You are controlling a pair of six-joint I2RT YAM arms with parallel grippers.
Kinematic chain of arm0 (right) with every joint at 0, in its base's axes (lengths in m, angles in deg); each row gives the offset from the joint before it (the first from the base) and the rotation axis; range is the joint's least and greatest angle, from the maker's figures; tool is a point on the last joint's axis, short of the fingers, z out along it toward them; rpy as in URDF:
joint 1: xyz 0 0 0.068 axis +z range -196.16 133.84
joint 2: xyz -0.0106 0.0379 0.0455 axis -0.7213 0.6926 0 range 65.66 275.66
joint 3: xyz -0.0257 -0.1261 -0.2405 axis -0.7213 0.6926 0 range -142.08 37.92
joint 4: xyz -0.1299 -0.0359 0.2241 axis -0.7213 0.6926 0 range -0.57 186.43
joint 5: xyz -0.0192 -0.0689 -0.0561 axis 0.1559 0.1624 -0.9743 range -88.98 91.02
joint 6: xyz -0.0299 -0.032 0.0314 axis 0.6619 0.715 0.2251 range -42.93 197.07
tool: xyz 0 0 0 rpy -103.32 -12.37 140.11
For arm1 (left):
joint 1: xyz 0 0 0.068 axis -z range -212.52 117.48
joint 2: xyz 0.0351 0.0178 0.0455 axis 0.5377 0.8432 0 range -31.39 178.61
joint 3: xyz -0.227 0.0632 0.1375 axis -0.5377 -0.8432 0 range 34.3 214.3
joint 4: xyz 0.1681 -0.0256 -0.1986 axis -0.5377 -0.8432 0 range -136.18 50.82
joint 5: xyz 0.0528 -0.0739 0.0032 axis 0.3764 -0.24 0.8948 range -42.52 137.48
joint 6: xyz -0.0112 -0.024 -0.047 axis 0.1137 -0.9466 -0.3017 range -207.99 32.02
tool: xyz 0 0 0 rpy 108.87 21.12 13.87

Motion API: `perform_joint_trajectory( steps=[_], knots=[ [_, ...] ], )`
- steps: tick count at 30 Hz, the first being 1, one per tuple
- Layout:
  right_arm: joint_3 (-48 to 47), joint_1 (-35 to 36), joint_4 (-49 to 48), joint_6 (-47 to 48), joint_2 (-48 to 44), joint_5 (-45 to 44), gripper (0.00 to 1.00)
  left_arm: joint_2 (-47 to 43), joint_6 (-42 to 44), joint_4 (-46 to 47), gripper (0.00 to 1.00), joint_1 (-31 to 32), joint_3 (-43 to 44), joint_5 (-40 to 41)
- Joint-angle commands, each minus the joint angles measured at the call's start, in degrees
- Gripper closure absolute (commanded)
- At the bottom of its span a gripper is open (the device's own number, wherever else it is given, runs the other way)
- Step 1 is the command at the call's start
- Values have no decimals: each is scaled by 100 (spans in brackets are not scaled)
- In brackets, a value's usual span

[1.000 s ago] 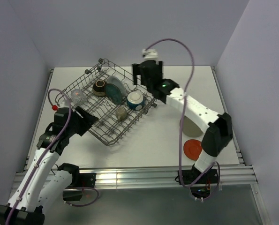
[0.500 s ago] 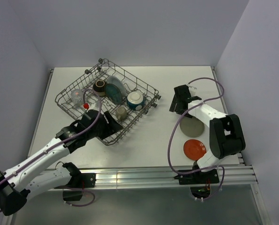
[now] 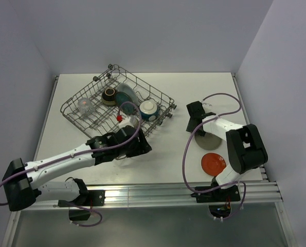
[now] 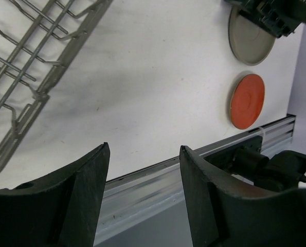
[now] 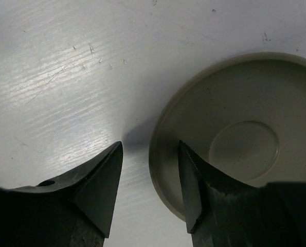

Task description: Load the mixed dishes into the dish rack

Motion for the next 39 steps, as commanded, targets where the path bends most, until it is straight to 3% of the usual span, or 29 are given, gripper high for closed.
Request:
perform_joint_trajectory(
  steps=[1,2,3,4,6,8,18,25,32,39],
  knots=[
    [-62,76,36,-153,154,40,47,300,4,228,38,281,413,423],
    [-71,85,37,-179,181,40,51,362,39,246,38,326,501,468],
    [-45,76,37,-171,173,57,70,433,92,290,39,413,528,494],
    [-27,76,11,-188,155,66,80,581,144,360,39,449,563,555],
    [-10,76,10,-197,67,84,93,740,355,439,40,554,677,626],
    [-36,76,45,-206,15,101,100,986,566,562,39,642,782,809],
    [52,102,37,-443,-758,1006,100,1839,1287,2143,39,730,651,1030],
    [26,111,28,-706,-1181,1709,100,2770,1586,2662,39,836,1020,1303],
    [140,234,-165,-926,-1172,2052,100,3140,1797,3707,39,880,1055,1023],
    [166,480,-288,-1163,-1225,2132,100,3544,1868,4017,37,897,1336,697]
  ],
)
